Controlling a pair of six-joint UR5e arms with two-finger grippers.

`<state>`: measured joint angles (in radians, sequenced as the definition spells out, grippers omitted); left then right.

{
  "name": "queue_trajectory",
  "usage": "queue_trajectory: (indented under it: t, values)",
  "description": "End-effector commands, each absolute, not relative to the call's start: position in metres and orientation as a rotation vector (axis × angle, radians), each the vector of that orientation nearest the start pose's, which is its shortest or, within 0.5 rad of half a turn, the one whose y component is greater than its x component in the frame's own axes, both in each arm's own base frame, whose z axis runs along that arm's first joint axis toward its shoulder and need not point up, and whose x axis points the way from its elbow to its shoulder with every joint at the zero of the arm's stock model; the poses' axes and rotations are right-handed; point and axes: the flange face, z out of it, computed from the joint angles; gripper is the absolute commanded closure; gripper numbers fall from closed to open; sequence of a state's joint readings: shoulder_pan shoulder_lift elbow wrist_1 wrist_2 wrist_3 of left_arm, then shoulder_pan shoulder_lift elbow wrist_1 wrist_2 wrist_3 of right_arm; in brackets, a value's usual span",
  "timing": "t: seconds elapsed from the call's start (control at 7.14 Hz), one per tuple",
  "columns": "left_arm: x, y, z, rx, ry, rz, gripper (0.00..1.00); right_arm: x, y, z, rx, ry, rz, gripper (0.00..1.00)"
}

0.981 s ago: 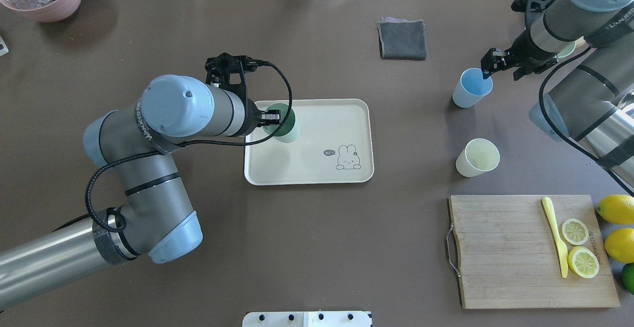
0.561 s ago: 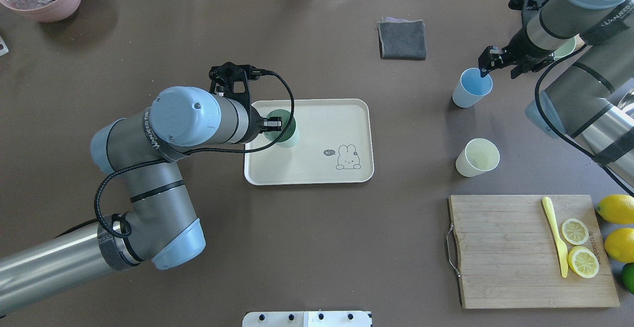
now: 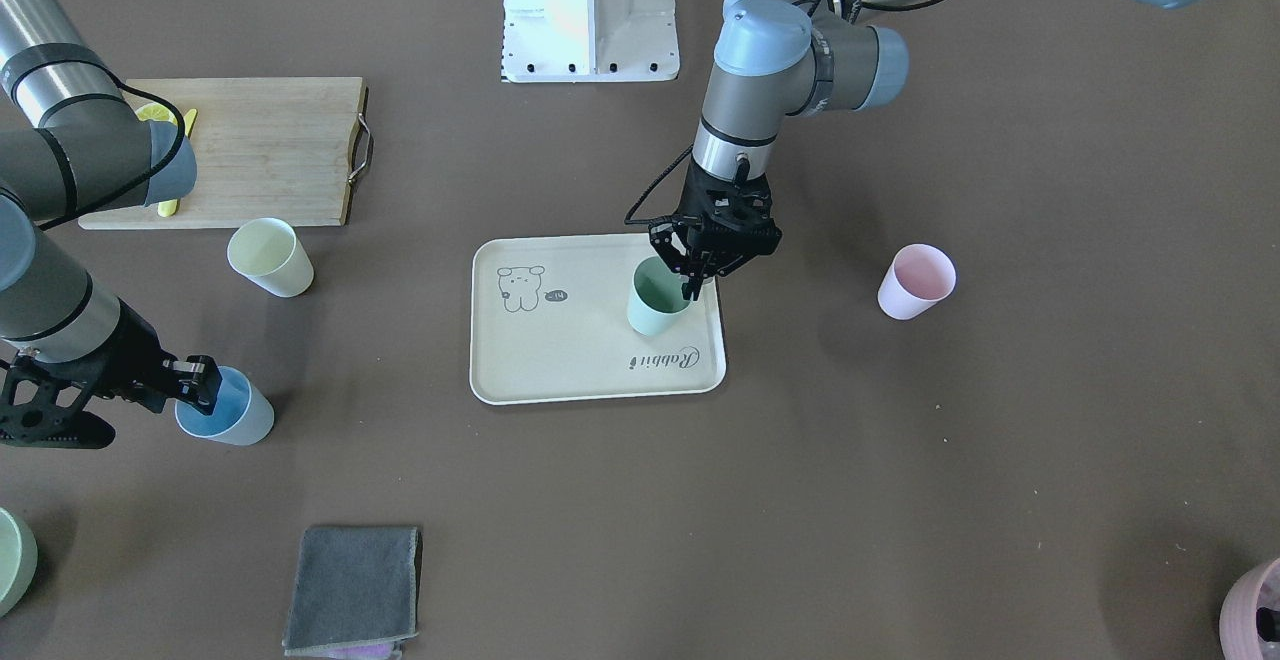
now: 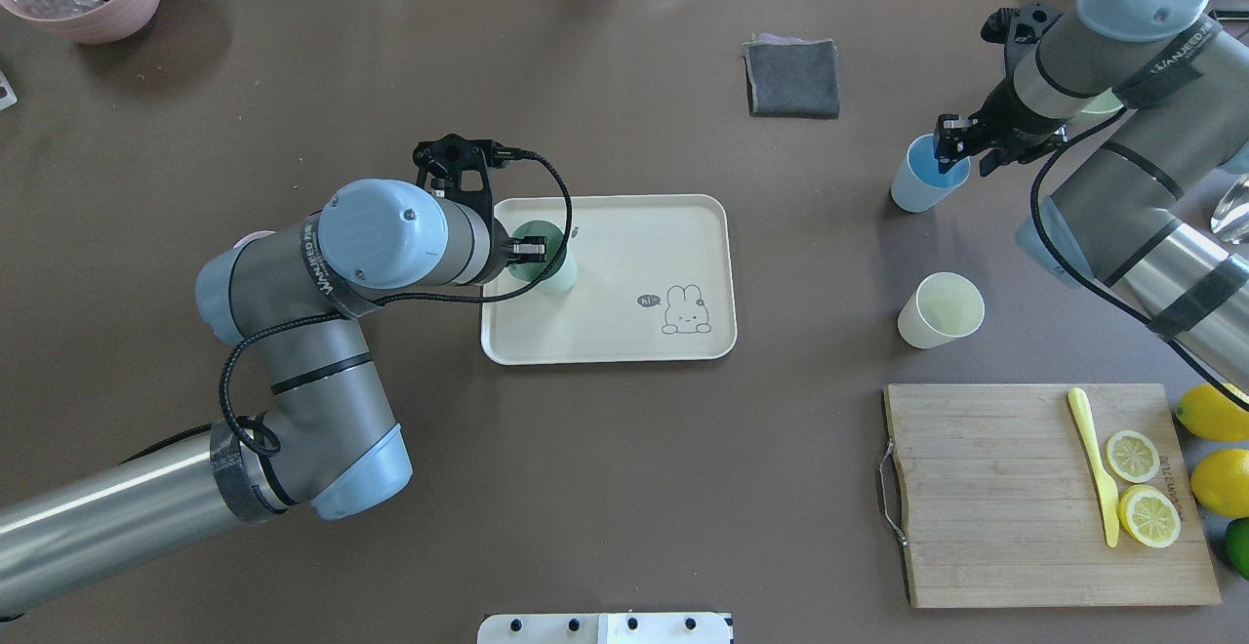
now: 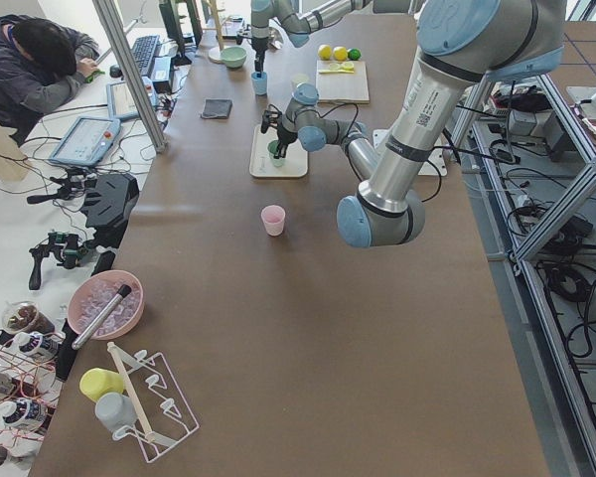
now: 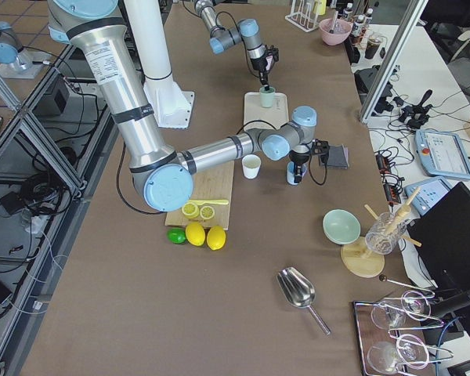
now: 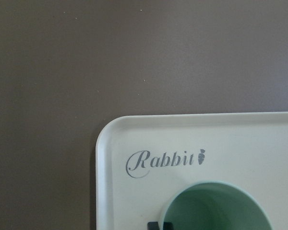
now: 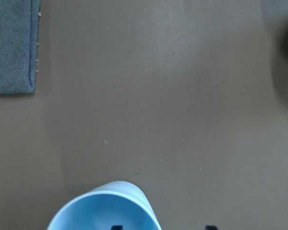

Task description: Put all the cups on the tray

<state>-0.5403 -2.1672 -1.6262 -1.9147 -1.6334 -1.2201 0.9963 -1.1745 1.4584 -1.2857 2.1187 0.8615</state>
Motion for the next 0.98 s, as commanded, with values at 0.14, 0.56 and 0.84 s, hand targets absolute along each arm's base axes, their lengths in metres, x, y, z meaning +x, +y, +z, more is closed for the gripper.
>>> queue_trajectory:
  t: [0.14, 0.56, 0.84]
  values:
    - [0.484, -0.509, 0.227, 0.395, 0.923, -0.142, 1.0, -0.301, -0.604, 0.459, 0.067, -0.772, 0.117, 0.65]
    - [0.497, -0.514, 0.246, 0.383, 0.881, -0.129, 1.0, -0.301, -0.604, 0.459, 0.069, -0.769, 0.117, 0.65]
    - [0.501, -0.509, 0.242, 0.386, 0.888, -0.11, 0.97, -0.301, -0.603, 0.457, 0.07, -0.774, 0.116, 1.0]
